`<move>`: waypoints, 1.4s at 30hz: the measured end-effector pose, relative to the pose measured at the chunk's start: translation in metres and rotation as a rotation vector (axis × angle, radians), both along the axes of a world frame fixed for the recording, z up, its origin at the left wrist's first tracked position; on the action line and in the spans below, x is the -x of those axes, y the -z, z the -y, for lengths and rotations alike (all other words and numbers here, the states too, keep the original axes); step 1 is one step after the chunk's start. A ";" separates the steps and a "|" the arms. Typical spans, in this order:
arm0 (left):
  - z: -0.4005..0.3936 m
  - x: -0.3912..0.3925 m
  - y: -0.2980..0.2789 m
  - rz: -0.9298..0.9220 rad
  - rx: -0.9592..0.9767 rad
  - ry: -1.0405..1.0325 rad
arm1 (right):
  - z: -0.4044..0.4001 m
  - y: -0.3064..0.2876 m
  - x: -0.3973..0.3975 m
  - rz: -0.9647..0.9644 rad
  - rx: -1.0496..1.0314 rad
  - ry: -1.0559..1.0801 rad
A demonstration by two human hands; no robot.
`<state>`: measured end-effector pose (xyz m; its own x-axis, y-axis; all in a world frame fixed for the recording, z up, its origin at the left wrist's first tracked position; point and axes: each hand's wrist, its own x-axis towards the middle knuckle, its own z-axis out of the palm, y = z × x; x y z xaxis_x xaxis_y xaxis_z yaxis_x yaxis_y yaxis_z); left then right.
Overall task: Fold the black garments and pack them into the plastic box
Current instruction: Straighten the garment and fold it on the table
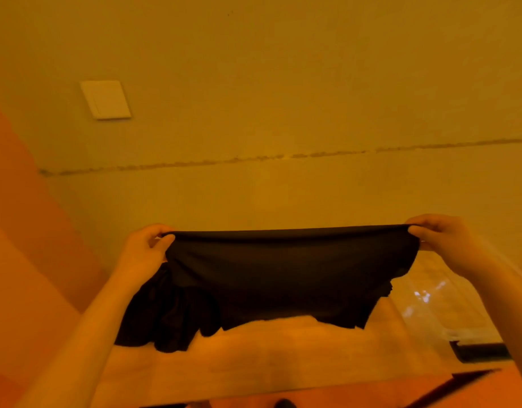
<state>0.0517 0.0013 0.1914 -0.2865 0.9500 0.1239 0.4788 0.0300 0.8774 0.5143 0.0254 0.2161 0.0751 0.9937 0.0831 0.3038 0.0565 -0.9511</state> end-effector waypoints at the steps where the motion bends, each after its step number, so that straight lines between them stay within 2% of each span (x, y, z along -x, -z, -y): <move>1: -0.010 0.001 0.006 0.030 0.041 0.011 | -0.012 0.007 -0.003 0.003 0.031 0.002; 6: -0.077 -0.002 0.057 0.031 0.263 0.037 | -0.093 0.064 0.002 0.131 0.246 -0.037; 12: -0.181 -0.005 0.171 -0.274 0.530 0.110 | -0.220 0.177 0.019 0.532 0.467 -0.123; 16: -0.221 -0.017 0.227 -0.411 0.505 0.025 | -0.275 0.229 0.037 0.925 0.501 -0.192; 18: -0.228 -0.023 0.240 -0.605 0.396 -0.024 | -0.284 0.243 0.046 1.078 0.433 -0.167; 20: -0.220 -0.034 0.248 -0.795 0.242 -0.010 | -0.277 0.254 0.056 1.150 0.273 -0.143; 22: -0.192 -0.055 0.258 -0.875 0.126 0.081 | -0.248 0.261 0.070 1.098 0.148 -0.162; 25: -0.127 -0.092 0.279 -0.976 0.152 0.288 | -0.184 0.282 0.078 1.060 0.081 -0.238; 28: -0.060 -0.106 0.310 -1.002 0.223 0.368 | -0.119 0.307 0.063 1.052 0.190 -0.275; 30: -0.028 -0.104 0.324 -0.982 0.185 0.392 | -0.081 0.316 0.050 1.029 0.104 -0.312; 34: 0.015 -0.089 0.336 -1.114 0.056 0.498 | -0.024 0.329 0.030 1.095 0.022 -0.454; 37: 0.029 -0.084 0.329 -1.148 0.005 0.570 | 0.002 0.333 0.022 1.164 -0.021 -0.511; 42: 0.058 -0.080 0.326 -1.040 0.155 0.679 | 0.037 0.325 0.017 1.183 0.077 -0.575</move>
<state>0.1316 -0.0564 -0.1350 0.4325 0.8923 -0.1290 0.9014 -0.4247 0.0843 0.4969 -0.0115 -0.1091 -0.4356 0.8642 -0.2518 0.9001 0.4140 -0.1358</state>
